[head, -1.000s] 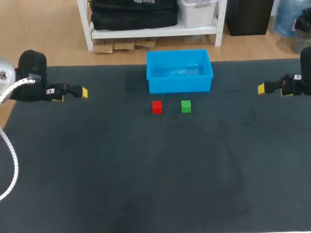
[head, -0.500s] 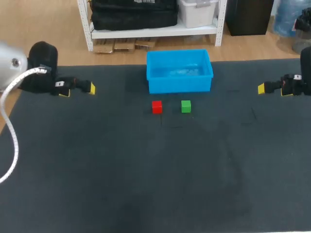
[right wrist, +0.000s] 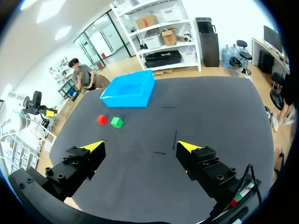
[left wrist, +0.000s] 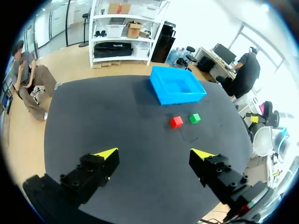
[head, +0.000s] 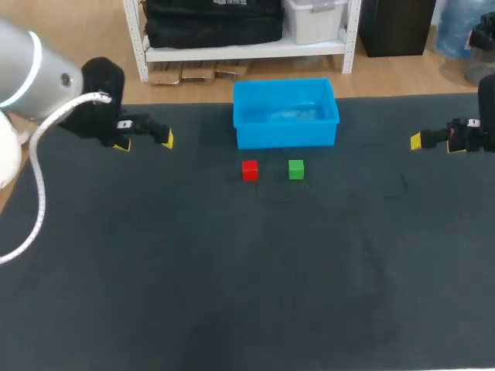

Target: Use the left arm to pick the red cube and place it into the blue plastic box first, then use the right arm to grasp the green cube and put it into the same blue plastic box after the first action is fully finished.

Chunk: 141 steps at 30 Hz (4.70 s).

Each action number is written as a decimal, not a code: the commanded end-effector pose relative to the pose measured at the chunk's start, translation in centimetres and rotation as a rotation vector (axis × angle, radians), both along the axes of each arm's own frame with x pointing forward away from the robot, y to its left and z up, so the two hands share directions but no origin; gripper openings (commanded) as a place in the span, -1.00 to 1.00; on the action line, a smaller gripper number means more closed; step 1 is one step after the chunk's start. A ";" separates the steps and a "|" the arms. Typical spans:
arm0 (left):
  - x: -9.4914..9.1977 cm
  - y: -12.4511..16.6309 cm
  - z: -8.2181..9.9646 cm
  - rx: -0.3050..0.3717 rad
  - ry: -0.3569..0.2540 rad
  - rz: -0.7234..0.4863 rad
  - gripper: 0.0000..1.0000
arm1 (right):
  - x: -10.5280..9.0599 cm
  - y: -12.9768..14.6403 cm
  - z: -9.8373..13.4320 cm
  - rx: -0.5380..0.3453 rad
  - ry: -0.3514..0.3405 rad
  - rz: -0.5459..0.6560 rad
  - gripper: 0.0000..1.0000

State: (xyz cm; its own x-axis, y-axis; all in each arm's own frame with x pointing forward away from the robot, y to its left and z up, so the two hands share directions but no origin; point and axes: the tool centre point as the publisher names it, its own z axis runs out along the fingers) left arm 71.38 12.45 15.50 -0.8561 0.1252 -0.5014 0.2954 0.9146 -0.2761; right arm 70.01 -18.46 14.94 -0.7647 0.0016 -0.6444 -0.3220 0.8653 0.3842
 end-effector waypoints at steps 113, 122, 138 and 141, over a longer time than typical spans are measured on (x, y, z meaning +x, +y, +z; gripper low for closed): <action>8.1 -14.2 -6.4 0.302 0.321 0.193 1.00 | 0.0 0.0 0.0 -0.001 0.001 0.000 1.00; 8.1 -14.3 -7.1 0.323 0.343 0.189 1.00 | 0.0 0.0 0.0 -0.001 0.001 0.000 1.00; 8.2 -15.3 -8.4 0.324 0.404 0.192 1.00 | 0.0 0.0 0.0 -0.001 0.001 0.000 1.00; 8.4 -15.5 -8.6 0.325 0.407 0.188 1.00 | 0.0 0.0 0.0 -0.001 0.001 0.000 1.00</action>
